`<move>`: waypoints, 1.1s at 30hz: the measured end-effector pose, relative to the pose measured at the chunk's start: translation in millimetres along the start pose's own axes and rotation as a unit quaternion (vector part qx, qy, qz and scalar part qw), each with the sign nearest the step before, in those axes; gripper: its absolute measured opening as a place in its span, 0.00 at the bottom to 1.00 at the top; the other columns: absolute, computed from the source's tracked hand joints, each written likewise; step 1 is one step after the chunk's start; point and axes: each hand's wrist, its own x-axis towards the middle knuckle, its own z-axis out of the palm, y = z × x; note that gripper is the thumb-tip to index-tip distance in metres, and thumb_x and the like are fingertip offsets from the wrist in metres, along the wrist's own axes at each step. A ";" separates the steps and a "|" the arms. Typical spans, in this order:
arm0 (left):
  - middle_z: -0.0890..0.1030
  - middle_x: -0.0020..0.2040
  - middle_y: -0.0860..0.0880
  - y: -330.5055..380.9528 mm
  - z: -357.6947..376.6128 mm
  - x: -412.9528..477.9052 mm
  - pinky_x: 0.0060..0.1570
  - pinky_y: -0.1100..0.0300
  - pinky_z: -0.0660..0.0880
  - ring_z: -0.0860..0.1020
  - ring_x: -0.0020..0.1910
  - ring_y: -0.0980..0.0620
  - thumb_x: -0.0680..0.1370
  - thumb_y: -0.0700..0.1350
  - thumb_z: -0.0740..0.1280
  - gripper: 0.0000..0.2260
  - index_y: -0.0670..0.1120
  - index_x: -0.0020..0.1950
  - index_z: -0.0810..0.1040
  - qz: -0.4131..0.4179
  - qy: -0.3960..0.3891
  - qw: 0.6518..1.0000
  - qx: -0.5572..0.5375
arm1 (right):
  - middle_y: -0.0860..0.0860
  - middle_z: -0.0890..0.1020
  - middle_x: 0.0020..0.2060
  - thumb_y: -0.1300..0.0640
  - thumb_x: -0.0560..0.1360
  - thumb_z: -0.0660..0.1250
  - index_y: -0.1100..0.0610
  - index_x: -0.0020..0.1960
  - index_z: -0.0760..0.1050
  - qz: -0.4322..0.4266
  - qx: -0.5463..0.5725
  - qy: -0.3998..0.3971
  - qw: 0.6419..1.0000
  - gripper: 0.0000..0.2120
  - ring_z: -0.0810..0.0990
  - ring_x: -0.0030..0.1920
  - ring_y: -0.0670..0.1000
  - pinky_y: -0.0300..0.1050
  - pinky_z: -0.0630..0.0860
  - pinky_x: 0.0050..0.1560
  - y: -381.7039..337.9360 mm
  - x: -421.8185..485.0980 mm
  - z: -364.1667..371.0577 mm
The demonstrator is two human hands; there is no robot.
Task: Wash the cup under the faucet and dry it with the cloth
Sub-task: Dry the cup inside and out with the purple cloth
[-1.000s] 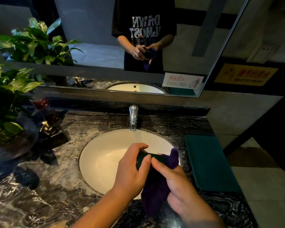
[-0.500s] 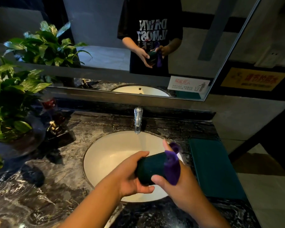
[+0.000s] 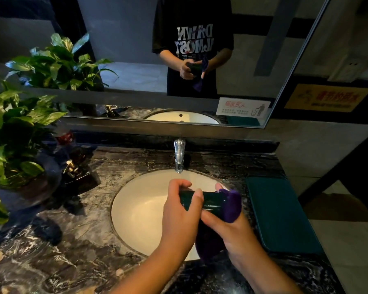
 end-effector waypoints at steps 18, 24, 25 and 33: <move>0.85 0.44 0.42 16.1 -5.3 9.9 0.30 0.55 0.79 0.82 0.34 0.48 0.82 0.54 0.61 0.14 0.46 0.55 0.79 -0.381 -0.160 0.896 -0.163 | 0.35 0.83 0.50 0.50 0.69 0.74 0.34 0.77 0.52 -0.098 -0.194 -0.058 0.974 0.45 0.82 0.54 0.40 0.34 0.75 0.53 -7.6 -2.3 -26.1; 0.83 0.34 0.46 16.0 -5.5 14.0 0.25 0.62 0.73 0.79 0.28 0.50 0.81 0.56 0.65 0.14 0.45 0.50 0.79 -0.443 -0.122 0.867 -0.194 | 0.36 0.79 0.62 0.42 0.68 0.74 0.21 0.73 0.48 -0.105 -0.242 -0.057 0.963 0.46 0.78 0.62 0.39 0.37 0.74 0.61 -2.3 -6.7 -20.1; 0.82 0.34 0.46 14.8 -1.6 11.7 0.24 0.62 0.72 0.78 0.28 0.50 0.81 0.54 0.63 0.13 0.45 0.51 0.78 -0.410 -0.105 0.888 -0.183 | 0.35 0.80 0.60 0.44 0.70 0.75 0.24 0.75 0.47 -0.106 -0.239 -0.050 0.964 0.46 0.78 0.61 0.38 0.36 0.74 0.60 -0.5 -6.7 -19.4; 0.80 0.45 0.53 5.0 2.1 -3.7 0.34 0.54 0.79 0.81 0.41 0.54 0.82 0.55 0.58 0.08 0.58 0.58 0.74 -0.033 -0.039 0.999 -0.006 | 0.52 0.84 0.59 0.48 0.69 0.78 0.40 0.74 0.68 0.017 0.043 0.035 0.998 0.36 0.85 0.57 0.50 0.52 0.80 0.59 -0.6 -5.0 -3.6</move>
